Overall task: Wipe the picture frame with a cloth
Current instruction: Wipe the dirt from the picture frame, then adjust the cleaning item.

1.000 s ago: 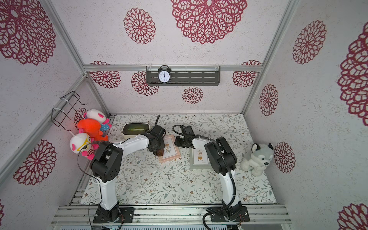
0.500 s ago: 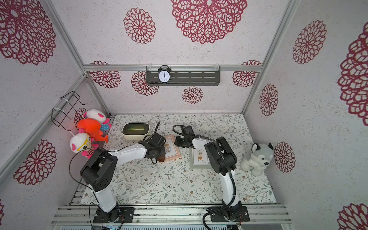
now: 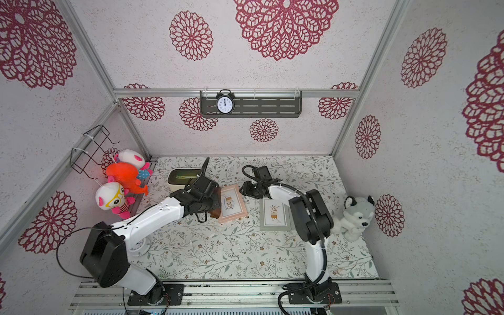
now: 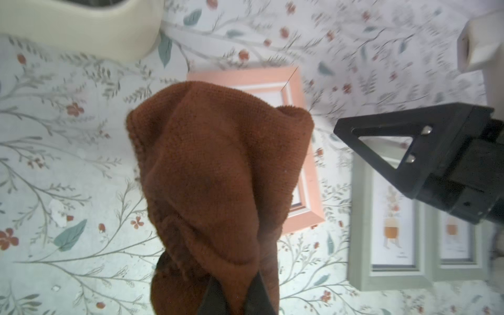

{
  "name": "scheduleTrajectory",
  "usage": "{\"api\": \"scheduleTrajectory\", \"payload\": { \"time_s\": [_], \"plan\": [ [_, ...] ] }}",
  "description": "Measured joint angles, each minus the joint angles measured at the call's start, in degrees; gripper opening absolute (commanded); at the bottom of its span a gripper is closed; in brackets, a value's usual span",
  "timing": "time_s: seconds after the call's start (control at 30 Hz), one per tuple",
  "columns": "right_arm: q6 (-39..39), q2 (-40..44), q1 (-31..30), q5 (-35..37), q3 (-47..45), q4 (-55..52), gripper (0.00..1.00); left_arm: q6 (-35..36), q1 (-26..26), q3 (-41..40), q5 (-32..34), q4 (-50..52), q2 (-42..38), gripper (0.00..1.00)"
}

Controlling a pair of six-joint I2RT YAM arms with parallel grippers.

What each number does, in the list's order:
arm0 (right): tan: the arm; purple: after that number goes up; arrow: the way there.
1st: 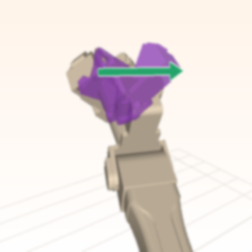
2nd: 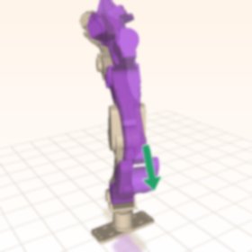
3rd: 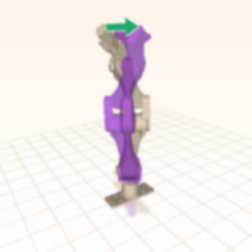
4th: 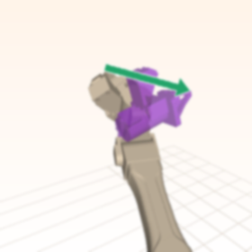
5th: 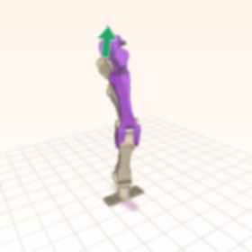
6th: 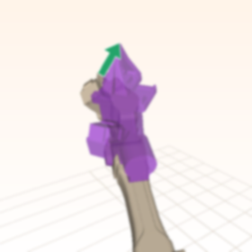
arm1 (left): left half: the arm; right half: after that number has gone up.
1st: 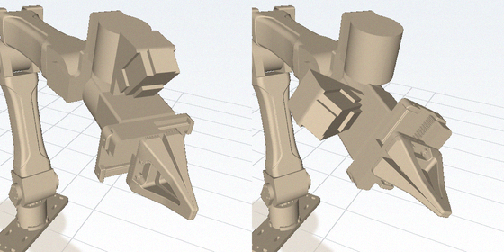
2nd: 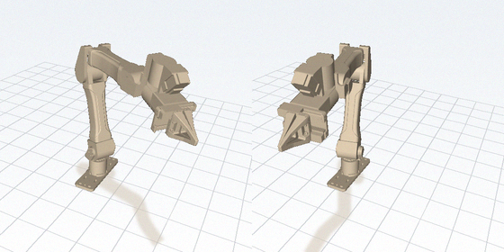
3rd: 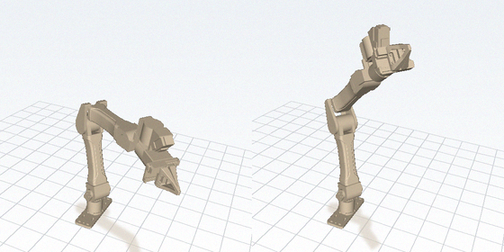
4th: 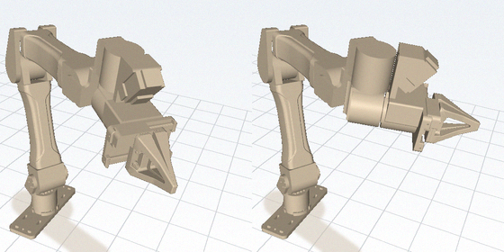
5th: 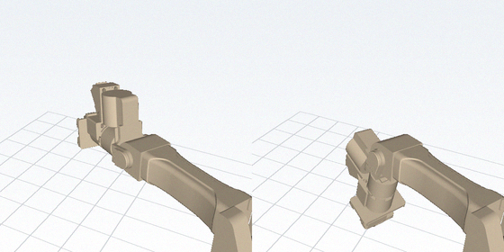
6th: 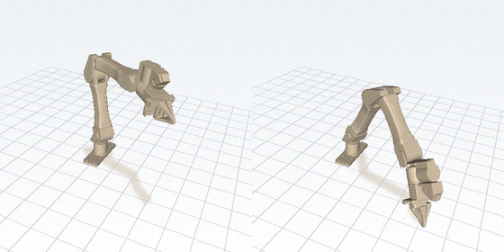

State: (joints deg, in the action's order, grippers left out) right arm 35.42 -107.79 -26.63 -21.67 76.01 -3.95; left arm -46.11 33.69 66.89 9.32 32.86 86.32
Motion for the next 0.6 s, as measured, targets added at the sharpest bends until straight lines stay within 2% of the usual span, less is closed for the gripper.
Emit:
{"api": "scheduleTrajectory", "payload": {
  "time_s": [0.1,0.23,0.37,0.6],
  "plan": [
    [1.2,8.5,1.3,-3.2,-4.3,5.4,0.71,1.8,-2.1,0.1,-3.8,-3.1,-2.1,0.0],
    [3.3,15.4,1.8,-8.0,-10.0,14.2,0.73,3.6,-4.2,0.1,-11.6,-9.3,-1.9,0.0],
    [7.3,17.2,1.6,-12.1,-14.8,22.2,0.74,4.7,-4.4,0.7,-20.0,-15.0,-0.2,0.0],
    [16.0,17.1,1.5,-15.0,-18.1,30.2,0.75,4.5,-4.3,2.3,-28.3,-20.9,3.5,0.0]
  ]
}}
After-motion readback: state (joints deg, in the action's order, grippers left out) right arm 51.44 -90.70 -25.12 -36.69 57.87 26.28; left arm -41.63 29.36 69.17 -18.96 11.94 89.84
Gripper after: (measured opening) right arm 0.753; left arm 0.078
